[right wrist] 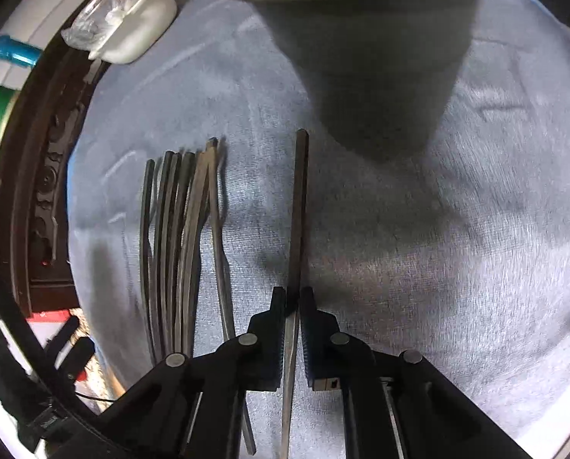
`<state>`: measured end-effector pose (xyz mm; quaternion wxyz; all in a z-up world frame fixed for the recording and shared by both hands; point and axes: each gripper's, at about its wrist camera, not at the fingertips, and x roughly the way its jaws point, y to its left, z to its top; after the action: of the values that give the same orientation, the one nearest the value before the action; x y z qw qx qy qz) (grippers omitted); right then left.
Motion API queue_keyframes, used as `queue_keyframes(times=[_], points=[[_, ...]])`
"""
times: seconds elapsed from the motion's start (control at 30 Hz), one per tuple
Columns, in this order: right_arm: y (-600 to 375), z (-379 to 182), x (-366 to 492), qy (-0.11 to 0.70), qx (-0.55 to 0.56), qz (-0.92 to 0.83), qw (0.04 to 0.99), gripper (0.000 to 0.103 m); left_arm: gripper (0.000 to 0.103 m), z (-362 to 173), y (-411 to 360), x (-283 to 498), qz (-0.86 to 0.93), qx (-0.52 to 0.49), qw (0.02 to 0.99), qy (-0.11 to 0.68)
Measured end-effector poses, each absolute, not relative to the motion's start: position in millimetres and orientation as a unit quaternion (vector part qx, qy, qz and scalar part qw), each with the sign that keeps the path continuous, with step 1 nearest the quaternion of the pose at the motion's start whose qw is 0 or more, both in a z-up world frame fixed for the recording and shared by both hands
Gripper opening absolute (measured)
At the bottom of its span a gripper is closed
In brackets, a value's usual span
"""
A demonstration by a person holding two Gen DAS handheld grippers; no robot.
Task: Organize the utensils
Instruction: 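Grasp one dark chopstick with the right tool while the left tool grasps another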
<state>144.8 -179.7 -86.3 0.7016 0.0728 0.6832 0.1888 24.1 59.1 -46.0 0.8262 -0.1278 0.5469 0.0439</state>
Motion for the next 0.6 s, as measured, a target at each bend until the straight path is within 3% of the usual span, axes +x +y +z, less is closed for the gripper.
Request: queue_keyframes(times=[0.17,0.23,0.4,0.6], points=[[-159.2,-79.2,140.1,0.671,-0.03,0.203,0.713,0.008,0.094,-46.8,53.0,51.4,0.032,-0.109,0.808,0.578],[-157.6,-79.4,137.6,0.67,-0.049,0.208,0.711,0.007,0.083,-51.3,49.4,63.8,0.027,-0.108,0.794,0.597],[-165.4,-81.4,137.2,0.665,-0.036,0.22,0.713,0.007,0.063,-66.5,33.3,89.2,0.012,-0.102,0.757,0.645],[-187.1,-81.5,131.9,0.661,-0.028,0.235,0.712,0.009,0.054,-76.8,20.3,117.7,0.005,-0.091,0.729,0.678]])
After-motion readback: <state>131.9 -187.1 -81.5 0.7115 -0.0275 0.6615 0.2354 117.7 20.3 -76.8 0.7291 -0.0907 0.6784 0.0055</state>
